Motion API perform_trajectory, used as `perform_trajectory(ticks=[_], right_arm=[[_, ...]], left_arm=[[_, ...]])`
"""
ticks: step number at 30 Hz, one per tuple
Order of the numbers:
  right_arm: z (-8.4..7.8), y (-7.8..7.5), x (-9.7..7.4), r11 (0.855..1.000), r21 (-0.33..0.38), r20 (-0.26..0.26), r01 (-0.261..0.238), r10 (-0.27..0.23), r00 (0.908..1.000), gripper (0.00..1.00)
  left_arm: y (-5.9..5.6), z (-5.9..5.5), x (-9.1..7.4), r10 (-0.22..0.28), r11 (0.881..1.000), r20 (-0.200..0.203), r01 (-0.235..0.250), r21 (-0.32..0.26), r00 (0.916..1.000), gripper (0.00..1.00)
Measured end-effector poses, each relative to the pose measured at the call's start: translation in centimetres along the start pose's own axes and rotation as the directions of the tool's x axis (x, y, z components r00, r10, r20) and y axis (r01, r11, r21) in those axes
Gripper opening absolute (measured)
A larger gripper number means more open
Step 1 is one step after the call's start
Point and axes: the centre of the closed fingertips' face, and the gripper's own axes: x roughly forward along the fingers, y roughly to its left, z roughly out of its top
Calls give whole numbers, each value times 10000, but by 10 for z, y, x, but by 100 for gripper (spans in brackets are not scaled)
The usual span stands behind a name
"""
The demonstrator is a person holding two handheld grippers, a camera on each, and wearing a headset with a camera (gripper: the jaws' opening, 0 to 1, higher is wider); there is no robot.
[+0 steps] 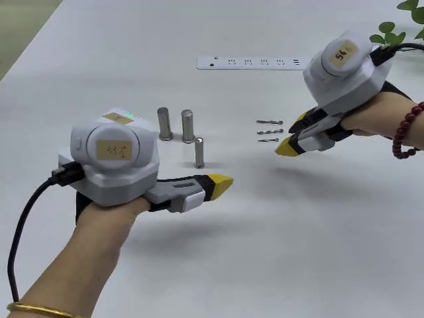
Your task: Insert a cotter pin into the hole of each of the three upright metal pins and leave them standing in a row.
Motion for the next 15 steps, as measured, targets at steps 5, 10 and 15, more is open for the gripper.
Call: perform_trajectory(ticks=[5, 10, 15], right_arm=[[1, -7, 9, 9988, -412, -356, -257, 242, 9991, 25], [4, -14, 18, 9933, -991, -722, -602, 532, 9960, 23], [1, -19, 29, 9840, -1567, -1188, -843, 660, 9907, 19]], left_arm=[[4, -3, -7, 35, 9999, -82, -36, -108, 10000, 99], [7, -3, -12, 90, 9998, -42, -91, -196, 10000, 99], [10, -5, -15, 173, 9997, -80, -174, -153, 9998, 98]])
